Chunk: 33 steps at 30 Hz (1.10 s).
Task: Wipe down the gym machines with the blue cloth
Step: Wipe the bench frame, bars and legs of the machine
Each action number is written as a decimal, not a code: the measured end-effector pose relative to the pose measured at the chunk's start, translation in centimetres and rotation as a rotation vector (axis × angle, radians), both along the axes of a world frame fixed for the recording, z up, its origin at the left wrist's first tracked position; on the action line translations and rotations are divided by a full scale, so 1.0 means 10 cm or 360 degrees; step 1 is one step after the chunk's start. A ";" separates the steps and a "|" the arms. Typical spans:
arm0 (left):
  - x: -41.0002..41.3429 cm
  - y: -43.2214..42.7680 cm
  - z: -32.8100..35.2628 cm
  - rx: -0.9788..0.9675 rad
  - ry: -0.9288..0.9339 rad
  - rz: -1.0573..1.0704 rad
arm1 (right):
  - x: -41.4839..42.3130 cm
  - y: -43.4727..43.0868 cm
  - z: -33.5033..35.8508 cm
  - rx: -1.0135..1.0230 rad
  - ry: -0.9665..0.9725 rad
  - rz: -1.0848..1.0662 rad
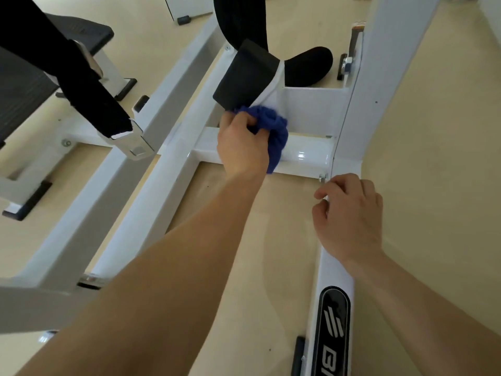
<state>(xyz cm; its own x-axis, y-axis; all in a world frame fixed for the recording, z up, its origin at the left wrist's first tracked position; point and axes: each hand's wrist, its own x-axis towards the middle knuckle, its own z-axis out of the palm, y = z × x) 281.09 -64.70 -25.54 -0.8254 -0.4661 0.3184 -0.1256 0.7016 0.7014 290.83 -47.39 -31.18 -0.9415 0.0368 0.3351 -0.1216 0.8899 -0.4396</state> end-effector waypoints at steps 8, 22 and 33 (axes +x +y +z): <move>-0.09 0.00 -0.07 0.0370 -0.0119 0.0143 | 0.01 0.00 0.01 0.0014 -0.0008 0.0004; -0.14 -0.07 -0.38 0.0274 -0.0221 0.0130 | 0.03 -0.01 -0.01 0.0078 0.0011 0.0019; 0.12 -0.37 -0.49 -0.0682 -0.0190 -0.0246 | 0.05 -0.06 0.13 0.0496 0.0114 0.0437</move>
